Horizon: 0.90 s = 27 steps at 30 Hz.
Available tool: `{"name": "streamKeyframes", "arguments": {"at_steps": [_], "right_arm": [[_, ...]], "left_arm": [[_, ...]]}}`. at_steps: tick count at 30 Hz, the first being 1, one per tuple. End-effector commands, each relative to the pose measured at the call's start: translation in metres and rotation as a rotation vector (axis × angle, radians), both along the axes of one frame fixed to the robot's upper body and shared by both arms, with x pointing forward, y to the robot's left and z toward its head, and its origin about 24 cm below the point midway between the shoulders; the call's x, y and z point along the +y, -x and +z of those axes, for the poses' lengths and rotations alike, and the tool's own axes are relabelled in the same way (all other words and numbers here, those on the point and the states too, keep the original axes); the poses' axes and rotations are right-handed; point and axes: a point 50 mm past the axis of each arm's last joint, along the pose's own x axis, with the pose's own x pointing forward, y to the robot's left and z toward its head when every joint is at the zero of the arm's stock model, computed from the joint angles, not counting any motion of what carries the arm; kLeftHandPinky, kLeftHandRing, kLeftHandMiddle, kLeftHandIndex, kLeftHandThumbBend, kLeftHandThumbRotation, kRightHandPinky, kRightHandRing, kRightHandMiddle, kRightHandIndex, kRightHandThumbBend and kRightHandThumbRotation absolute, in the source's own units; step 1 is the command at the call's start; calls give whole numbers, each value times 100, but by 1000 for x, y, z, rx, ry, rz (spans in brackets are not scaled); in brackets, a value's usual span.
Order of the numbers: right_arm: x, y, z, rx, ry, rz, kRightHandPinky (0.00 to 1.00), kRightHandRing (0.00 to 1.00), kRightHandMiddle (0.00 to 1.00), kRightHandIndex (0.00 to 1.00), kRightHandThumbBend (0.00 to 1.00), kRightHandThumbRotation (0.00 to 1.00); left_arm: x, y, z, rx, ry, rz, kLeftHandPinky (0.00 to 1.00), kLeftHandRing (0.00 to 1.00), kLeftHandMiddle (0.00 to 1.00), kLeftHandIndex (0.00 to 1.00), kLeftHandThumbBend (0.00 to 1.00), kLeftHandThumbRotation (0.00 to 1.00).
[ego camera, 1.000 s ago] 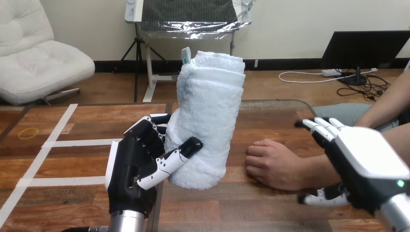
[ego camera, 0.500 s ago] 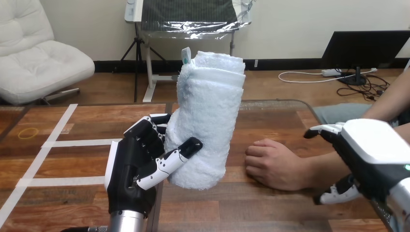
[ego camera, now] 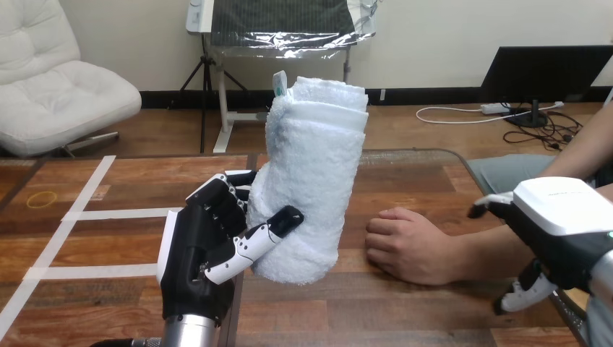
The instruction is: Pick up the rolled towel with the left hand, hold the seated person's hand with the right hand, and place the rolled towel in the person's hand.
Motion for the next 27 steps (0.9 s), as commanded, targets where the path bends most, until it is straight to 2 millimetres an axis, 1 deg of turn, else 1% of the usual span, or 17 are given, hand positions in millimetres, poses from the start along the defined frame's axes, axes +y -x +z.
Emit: {"name": "streamKeyframes", "arguments": {"at_steps": [1, 14, 27], "right_arm": [[0, -15, 15, -15, 81, 2, 85, 91, 89, 84, 87, 4], [-8, -30, 7, 69, 159, -39, 90, 93, 91, 86, 84, 10], [-12, -42, -2, 89, 200, -45, 93, 94, 92, 87, 81, 14]], "left_arm": [[-2, -13, 25, -125, 22, -6, 34, 39, 44, 50, 66, 2], [0, -15, 25, -118, 45, -11, 33, 38, 44, 50, 65, 0], [2, -18, 26, -136, 61, -9, 34, 39, 44, 50, 67, 0]]}}
